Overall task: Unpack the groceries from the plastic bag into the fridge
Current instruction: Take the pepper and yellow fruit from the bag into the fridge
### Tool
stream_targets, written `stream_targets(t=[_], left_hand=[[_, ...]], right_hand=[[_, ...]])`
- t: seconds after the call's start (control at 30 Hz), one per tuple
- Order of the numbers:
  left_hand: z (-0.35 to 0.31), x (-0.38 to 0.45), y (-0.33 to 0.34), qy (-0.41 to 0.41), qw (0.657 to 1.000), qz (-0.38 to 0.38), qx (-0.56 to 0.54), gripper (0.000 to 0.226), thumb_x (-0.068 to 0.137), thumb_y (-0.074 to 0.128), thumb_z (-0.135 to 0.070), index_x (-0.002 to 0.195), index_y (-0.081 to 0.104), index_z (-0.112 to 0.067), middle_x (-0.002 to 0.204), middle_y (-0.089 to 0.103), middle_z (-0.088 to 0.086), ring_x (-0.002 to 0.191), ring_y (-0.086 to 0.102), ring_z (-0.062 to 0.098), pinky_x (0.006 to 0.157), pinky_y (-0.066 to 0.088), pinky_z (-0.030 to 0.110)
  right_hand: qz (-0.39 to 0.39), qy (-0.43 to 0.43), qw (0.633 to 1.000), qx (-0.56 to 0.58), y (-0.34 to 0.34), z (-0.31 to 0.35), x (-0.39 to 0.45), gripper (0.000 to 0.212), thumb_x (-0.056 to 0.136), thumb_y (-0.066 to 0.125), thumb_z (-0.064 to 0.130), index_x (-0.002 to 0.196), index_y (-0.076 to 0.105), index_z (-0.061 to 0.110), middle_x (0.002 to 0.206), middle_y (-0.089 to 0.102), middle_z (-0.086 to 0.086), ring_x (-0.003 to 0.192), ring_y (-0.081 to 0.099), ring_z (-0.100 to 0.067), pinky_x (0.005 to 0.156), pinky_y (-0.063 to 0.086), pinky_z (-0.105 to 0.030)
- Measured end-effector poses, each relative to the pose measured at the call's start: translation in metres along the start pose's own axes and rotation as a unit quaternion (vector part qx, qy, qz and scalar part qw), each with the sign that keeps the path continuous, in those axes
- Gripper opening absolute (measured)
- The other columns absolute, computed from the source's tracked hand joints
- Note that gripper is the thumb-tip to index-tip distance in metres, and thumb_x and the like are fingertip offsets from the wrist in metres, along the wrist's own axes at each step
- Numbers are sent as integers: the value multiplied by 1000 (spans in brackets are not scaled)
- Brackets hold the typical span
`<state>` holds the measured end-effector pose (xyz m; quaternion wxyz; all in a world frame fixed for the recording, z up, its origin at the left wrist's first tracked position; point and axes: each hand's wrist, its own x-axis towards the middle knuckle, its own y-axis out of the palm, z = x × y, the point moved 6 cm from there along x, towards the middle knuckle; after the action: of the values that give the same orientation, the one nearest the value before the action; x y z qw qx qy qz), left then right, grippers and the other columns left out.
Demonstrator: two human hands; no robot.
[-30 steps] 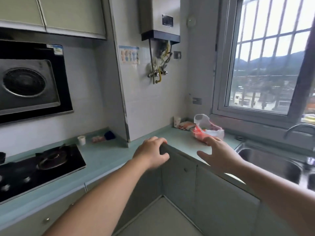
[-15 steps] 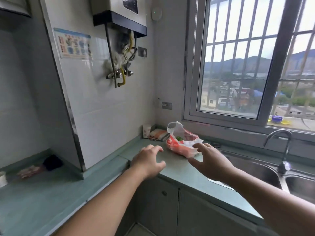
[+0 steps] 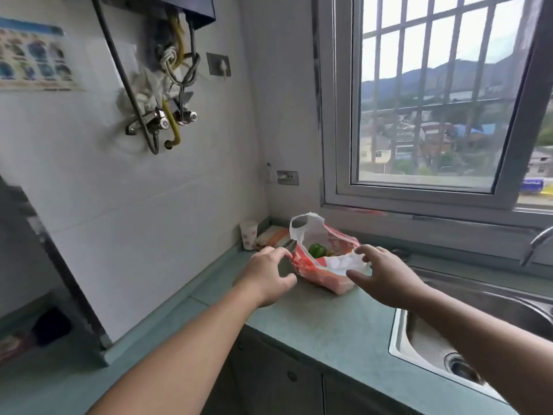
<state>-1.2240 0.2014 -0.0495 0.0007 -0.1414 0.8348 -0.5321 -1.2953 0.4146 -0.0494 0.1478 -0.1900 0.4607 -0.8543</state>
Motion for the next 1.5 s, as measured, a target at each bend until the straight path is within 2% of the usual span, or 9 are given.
stream_targets(t=[0.27, 0.43, 0.8, 0.97, 1.13, 1.23, 1.3, 1.4, 1.5], left_hand=[[10, 95, 32, 17, 999, 18, -21, 35, 85, 63, -29, 119, 59, -23, 120, 55, -1, 112, 52, 17, 88, 38, 22], [30, 161, 58, 36, 998, 40, -39, 35, 83, 63, -30, 117, 60, -25, 118, 56, 0, 102, 55, 16, 90, 46, 28], [80, 288, 129, 80, 987, 127, -50, 37, 84, 58, -31, 120, 57, -27, 120, 56, -2, 106, 54, 17, 92, 49, 37], [76, 313, 155, 94, 981, 163, -47, 41, 84, 61, -26, 124, 56, -27, 126, 57, -2, 104, 60, 17, 90, 53, 39], [76, 321, 168, 75, 979, 191, -19, 43, 87, 60, -16, 128, 56, -27, 131, 58, 0, 112, 58, 20, 94, 52, 39], [77, 328, 176, 53, 978, 199, -18, 44, 87, 58, -13, 129, 55, -27, 130, 59, 0, 108, 60, 19, 93, 53, 39], [77, 330, 184, 46, 979, 200, -14, 46, 86, 56, -10, 129, 56, -26, 130, 60, 1, 111, 59, 21, 95, 51, 40], [77, 333, 202, 47, 976, 215, -4, 46, 87, 51, -6, 129, 57, -23, 129, 60, 3, 118, 55, 23, 101, 46, 38], [76, 341, 217, 53, 973, 226, 11, 47, 90, 46, -4, 132, 53, -22, 132, 58, 4, 119, 53, 23, 99, 44, 32]], right_hand=[[-2, 26, 1000, -10, 18, -39, 87, 51, 86, 61, 43, 131, 49, 20, 123, 58, -3, 109, 55, -21, 92, 45, -33], [4, 67, 997, -33, 44, -63, 136, 51, 84, 61, 45, 127, 52, 20, 119, 59, -3, 107, 55, -19, 90, 45, -31], [16, 153, 984, -85, 91, -92, 218, 49, 86, 62, 41, 128, 51, 18, 120, 58, -4, 108, 56, -21, 90, 46, -32], [36, 173, 981, -79, 114, -116, 242, 38, 89, 55, 25, 127, 52, 18, 121, 60, -5, 109, 56, -21, 89, 44, -30], [39, 172, 983, -46, 131, -128, 266, 35, 90, 53, 15, 124, 57, 13, 120, 63, -8, 107, 58, -25, 90, 47, -32], [47, 154, 986, -30, 145, -133, 281, 24, 89, 50, 13, 109, 62, 15, 111, 66, -8, 95, 60, -26, 79, 52, -35], [56, 116, 991, -34, 159, -129, 287, 23, 90, 48, 10, 103, 63, 21, 108, 68, -3, 89, 61, -22, 68, 50, -28], [97, 46, 993, -44, 185, -118, 285, 35, 94, 44, 7, 112, 65, 29, 107, 64, 9, 88, 58, -11, 69, 43, -18], [144, 34, 988, -52, 200, -119, 283, 31, 97, 41, 13, 81, 55, 35, 80, 50, 17, 66, 43, -3, 57, 31, -14]])
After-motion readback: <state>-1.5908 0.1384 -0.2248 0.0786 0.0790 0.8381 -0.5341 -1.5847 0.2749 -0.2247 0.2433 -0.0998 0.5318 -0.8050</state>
